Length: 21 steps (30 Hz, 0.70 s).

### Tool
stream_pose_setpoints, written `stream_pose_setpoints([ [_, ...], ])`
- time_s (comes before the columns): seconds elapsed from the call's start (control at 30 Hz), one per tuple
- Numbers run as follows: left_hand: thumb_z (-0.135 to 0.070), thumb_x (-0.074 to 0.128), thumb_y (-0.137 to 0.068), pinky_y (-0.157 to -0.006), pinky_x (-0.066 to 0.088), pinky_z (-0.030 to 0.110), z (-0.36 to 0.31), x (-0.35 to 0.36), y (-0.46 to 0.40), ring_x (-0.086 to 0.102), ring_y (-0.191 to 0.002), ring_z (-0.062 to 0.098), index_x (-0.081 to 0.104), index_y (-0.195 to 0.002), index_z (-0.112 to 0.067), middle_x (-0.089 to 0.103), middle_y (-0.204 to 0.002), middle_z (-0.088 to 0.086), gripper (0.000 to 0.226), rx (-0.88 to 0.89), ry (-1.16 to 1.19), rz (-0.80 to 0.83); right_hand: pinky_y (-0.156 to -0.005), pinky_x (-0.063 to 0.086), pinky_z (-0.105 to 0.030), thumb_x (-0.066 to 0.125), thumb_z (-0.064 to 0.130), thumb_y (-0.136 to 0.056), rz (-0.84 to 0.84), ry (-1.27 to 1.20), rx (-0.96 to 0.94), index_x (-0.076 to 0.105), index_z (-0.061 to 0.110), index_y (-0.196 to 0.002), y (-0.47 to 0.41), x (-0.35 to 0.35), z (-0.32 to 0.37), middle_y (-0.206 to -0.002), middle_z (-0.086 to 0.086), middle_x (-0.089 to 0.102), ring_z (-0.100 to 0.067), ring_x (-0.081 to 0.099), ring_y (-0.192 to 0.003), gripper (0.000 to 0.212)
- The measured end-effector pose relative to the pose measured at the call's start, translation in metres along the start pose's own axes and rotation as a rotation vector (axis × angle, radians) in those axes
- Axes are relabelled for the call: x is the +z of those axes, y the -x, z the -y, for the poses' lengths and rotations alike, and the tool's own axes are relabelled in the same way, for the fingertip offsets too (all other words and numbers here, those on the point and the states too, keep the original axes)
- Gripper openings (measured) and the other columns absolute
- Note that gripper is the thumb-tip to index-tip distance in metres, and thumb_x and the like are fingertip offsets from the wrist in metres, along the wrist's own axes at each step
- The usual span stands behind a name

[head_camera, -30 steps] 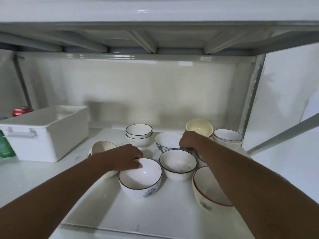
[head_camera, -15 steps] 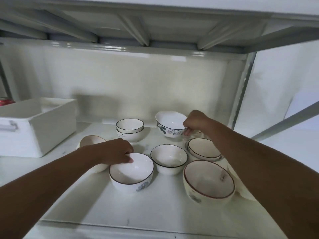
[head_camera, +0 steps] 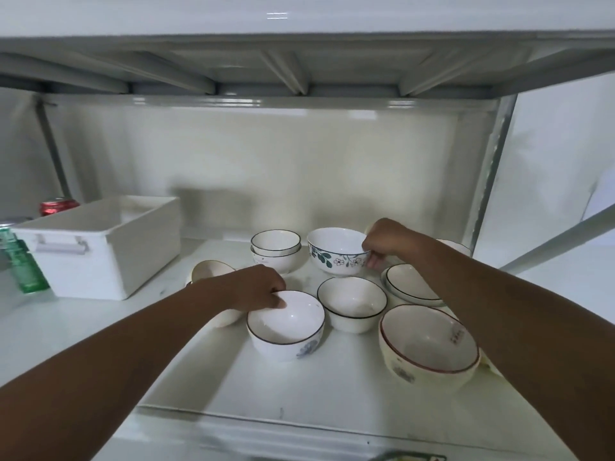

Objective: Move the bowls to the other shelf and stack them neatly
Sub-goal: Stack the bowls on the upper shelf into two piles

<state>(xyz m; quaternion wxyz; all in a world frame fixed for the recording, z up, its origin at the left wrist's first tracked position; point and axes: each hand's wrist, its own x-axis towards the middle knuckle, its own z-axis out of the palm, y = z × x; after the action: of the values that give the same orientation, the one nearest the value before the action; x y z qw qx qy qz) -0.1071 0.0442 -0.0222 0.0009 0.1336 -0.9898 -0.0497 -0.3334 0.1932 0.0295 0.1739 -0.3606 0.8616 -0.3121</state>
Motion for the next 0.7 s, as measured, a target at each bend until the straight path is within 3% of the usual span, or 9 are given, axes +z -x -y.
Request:
stream_pose_setpoints([
  [0.07,-0.03,0.058,-0.091,-0.063,0.035,0.027,0.001,0.0,0.001,0.048,-0.072,0.015,0.044,-0.061,-0.025,0.048,-0.066,-0.007,0.034,-0.005,-0.001,-0.005,-0.045,0.056,-0.028,0.044,-0.007,-0.086,-0.023,-0.013,0.018,0.057,-0.027,-0.102,-0.006,0.004,0.001,-0.063,-0.025,0.069,-0.028,0.066,-0.047,0.029],
  [0.2,-0.027,0.06,-0.091,-0.064,0.035,0.027,0.002,-0.002,0.007,0.046,-0.066,0.009,0.043,-0.059,-0.026,0.046,-0.064,-0.006,0.036,0.005,0.04,-0.042,-0.041,0.053,-0.025,0.043,-0.005,-0.088,-0.082,0.064,0.096,0.06,-0.013,-0.079,-0.009,0.018,0.001,-0.041,-0.01,0.062,-0.021,0.061,-0.036,0.021],
  [0.3,-0.027,0.061,-0.089,-0.054,0.027,0.017,0.004,-0.016,0.014,0.04,-0.055,0.003,0.036,-0.054,-0.025,0.037,-0.057,-0.004,0.043,-0.006,0.122,-0.09,-0.051,0.05,-0.021,0.048,0.0,-0.09,-0.107,0.126,0.077,0.053,0.001,-0.068,-0.013,0.031,-0.007,-0.057,-0.008,0.06,-0.017,0.057,-0.049,0.023],
  [0.37,-0.035,0.06,-0.083,-0.052,0.026,0.021,0.005,-0.033,0.013,0.036,-0.05,0.005,0.034,-0.055,-0.022,0.031,-0.056,-0.003,0.04,-0.026,0.183,-0.124,-0.058,0.052,-0.024,0.051,0.001,-0.092,-0.082,0.117,0.082,0.06,0.0,-0.087,-0.017,0.035,-0.011,-0.067,-0.008,0.055,-0.018,0.054,-0.056,0.01],
  [0.47,-0.031,0.065,-0.085,-0.048,0.025,0.021,0.009,-0.058,-0.004,0.032,-0.046,0.007,0.046,-0.058,-0.016,0.033,-0.055,-0.001,0.037,-0.131,0.25,-0.194,-0.05,0.047,-0.018,0.05,0.003,-0.096,-0.019,0.189,0.048,0.062,-0.006,-0.119,-0.019,0.037,-0.009,-0.075,-0.01,0.058,-0.019,0.057,-0.064,0.028],
  [0.53,-0.025,0.065,-0.089,-0.046,0.025,0.018,0.008,-0.069,-0.024,0.038,-0.046,0.005,0.053,-0.059,-0.013,0.04,-0.055,0.003,0.034,-0.237,0.268,-0.251,-0.063,0.049,-0.018,0.043,0.005,-0.101,0.017,0.281,0.01,0.062,-0.003,-0.125,-0.017,0.037,-0.005,-0.106,-0.016,0.068,-0.027,0.066,-0.096,0.032],
  [0.6,-0.026,0.063,-0.09,-0.057,0.035,0.023,0.002,-0.071,-0.046,0.057,-0.068,0.019,0.066,-0.072,-0.004,0.058,-0.067,0.011,0.028,-0.321,0.261,-0.281,-0.086,0.049,-0.028,0.036,0.009,-0.105,0.074,0.421,0.006,0.06,-0.003,-0.129,-0.015,0.036,-0.006,-0.129,-0.019,0.063,-0.031,0.061,-0.114,0.036],
  [0.63,-0.025,0.062,-0.09,-0.066,0.041,0.027,-0.001,-0.069,-0.059,0.063,-0.086,0.027,0.07,-0.087,0.0,0.067,-0.084,0.016,0.027,-0.364,0.246,-0.29,-0.086,0.049,-0.031,0.035,0.011,-0.105,0.059,0.402,0.024,0.06,-0.004,-0.128,-0.02,0.034,-0.007,-0.126,-0.02,0.064,-0.03,0.063,-0.108,0.036],
  [0.7,-0.022,0.061,-0.09,-0.081,0.046,0.03,-0.009,-0.063,-0.082,0.061,-0.111,0.031,0.068,-0.106,0.002,0.067,-0.112,0.017,0.029,-0.43,0.238,-0.318,-0.079,0.051,-0.03,0.046,0.014,-0.102,0.008,0.319,0.063,0.064,0.0,-0.117,-0.018,0.021,-0.001,-0.111,-0.016,0.069,-0.029,0.065,-0.094,0.028],
])
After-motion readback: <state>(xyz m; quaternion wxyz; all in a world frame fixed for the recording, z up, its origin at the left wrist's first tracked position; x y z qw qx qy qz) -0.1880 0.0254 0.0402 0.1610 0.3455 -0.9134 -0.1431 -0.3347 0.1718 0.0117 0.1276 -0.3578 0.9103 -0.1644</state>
